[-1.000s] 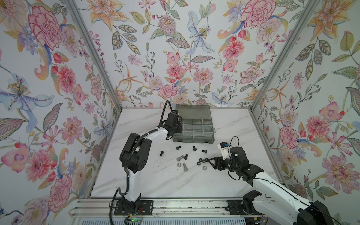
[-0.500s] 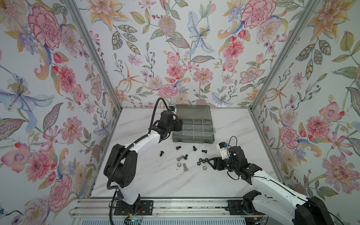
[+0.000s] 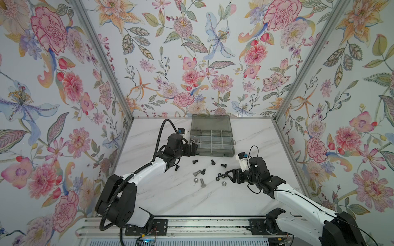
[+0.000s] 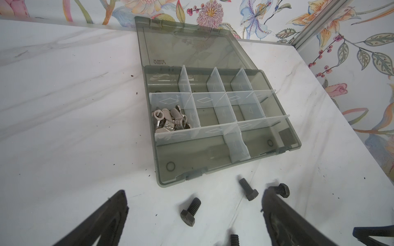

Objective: Sort the screws and nuts into containers
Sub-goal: 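Draw the left gripper back toward the pile while the right arm starts moving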

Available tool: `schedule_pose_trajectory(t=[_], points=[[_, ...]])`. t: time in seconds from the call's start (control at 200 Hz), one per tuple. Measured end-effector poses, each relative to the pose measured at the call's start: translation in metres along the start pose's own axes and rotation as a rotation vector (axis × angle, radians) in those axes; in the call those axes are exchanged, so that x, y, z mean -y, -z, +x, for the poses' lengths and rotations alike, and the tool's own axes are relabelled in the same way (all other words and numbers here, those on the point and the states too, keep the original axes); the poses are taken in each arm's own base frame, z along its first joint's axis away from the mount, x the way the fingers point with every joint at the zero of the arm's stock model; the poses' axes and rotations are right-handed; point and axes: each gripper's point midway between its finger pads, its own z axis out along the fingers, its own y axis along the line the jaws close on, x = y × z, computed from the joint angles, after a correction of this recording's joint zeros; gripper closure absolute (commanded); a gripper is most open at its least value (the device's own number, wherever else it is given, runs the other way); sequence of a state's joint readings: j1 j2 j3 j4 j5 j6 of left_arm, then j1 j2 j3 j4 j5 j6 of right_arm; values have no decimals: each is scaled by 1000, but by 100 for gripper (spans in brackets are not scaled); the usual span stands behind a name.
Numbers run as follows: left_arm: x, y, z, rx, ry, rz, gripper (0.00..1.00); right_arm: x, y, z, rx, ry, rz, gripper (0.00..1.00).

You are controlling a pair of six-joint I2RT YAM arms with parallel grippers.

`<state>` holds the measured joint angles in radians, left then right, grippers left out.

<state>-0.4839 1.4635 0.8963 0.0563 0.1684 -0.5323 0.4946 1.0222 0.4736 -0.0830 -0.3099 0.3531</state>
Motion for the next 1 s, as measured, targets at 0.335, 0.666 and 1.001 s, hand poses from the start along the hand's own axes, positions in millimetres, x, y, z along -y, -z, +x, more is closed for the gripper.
schedule_pose_trajectory(t=[0.335,0.666,1.001], points=[[-7,2,25,-33,27,0,1,-1,-2,-2,0,15,21,31],[-13,0,42,-58,58,-10,1,-2,-7,-6,-14,25,40,31],[-13,0,42,-58,64,-10,1,0,-11,-7,-35,32,75,30]])
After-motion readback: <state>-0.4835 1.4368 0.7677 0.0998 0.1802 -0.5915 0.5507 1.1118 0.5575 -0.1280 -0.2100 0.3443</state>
